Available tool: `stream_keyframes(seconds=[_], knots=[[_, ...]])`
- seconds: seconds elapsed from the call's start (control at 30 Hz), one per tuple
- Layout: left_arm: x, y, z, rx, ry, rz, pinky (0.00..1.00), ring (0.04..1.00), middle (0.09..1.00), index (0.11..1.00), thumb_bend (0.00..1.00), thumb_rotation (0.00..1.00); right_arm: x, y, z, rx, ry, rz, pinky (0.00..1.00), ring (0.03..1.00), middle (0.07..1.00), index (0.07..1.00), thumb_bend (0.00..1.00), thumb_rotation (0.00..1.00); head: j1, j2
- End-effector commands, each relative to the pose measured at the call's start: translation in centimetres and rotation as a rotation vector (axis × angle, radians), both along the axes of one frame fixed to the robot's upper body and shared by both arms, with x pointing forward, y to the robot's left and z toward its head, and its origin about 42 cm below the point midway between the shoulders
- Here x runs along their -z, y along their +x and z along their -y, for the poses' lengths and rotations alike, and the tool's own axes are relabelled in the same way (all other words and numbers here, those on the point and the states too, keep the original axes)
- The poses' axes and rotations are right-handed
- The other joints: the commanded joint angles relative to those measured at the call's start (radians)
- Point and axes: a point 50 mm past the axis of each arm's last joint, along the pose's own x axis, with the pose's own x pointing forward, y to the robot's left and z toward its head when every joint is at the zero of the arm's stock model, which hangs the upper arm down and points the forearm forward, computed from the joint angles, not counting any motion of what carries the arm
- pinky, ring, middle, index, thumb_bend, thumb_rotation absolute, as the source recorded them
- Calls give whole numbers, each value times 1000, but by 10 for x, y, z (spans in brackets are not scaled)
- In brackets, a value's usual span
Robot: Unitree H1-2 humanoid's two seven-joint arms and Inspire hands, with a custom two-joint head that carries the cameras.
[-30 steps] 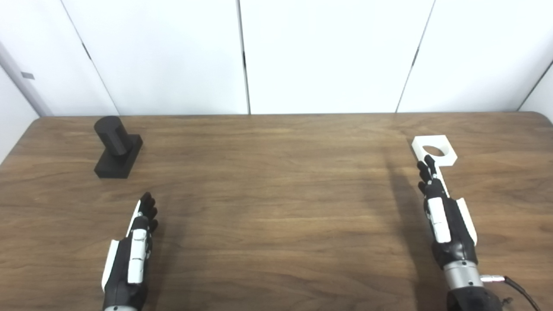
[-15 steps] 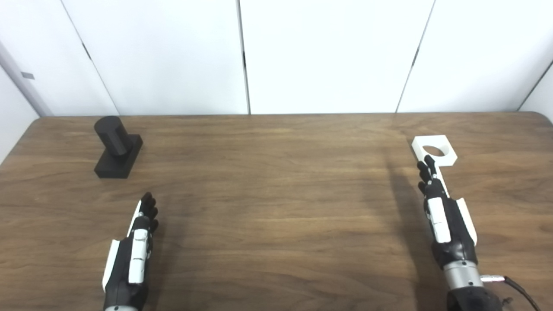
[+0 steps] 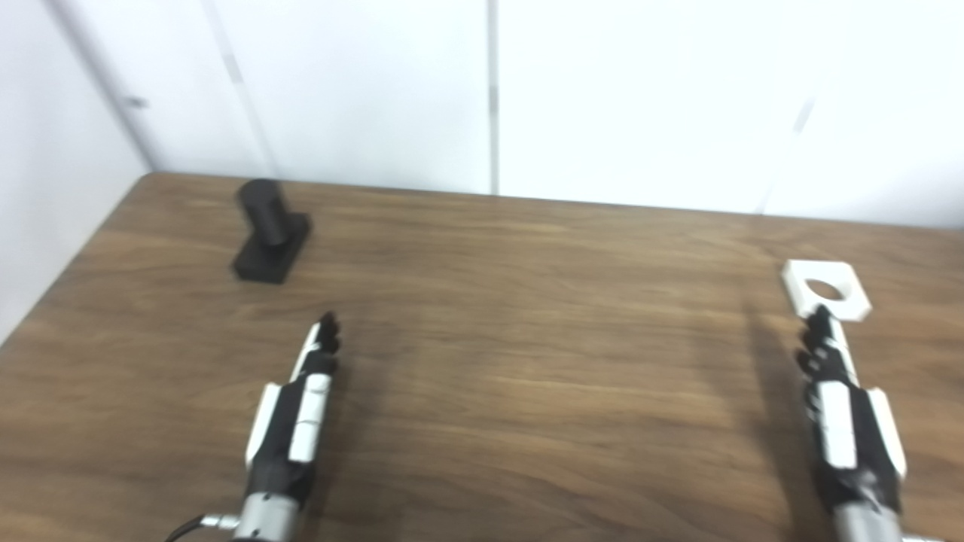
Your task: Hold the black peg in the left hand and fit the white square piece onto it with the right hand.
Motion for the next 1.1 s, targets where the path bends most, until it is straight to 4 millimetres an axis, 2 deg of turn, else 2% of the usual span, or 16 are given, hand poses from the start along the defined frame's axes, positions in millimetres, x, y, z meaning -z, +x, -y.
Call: stream_keyframes(seconds=[0.0,0.17,0.4,0.57,0.83,0.97,1.07], knots=[[2,-5,18,-15,-33,22,1000,1000,1000,1000,635,1000,10,-27,13,-10,-18,-3,1000,1000,1000,1000,638,1000,11,-8],[6,-6,24,-9,-23,13,1000,1000,1000,1000,665,1000,12,-28,16,-4,-15,-15,1000,1000,1000,1000,654,1000,41,-40],[11,-7,31,2,-30,-8,1000,1000,1000,1000,578,1000,14,-25,20,-11,-30,-6,1000,1000,1000,1000,638,1000,87,-80],[14,-6,34,1,-28,-1,1000,1000,1000,1000,536,1000,17,-24,21,-2,-42,1,1000,1000,997,1000,654,1000,100,-95],[14,-3,37,-18,17,1,1000,999,1000,996,499,1000,17,-23,20,19,-30,-4,1000,975,943,973,659,1000,114,-106],[13,-2,37,-24,-50,-20,1000,1000,1000,1000,541,917,19,-24,20,23,-31,-11,1000,971,940,972,670,1000,108,-114],[6,-2,35,-25,-43,-1,1000,1000,1000,1000,529,877,19,-26,20,26,-21,-8,1000,968,936,972,659,1000,104,-112]])
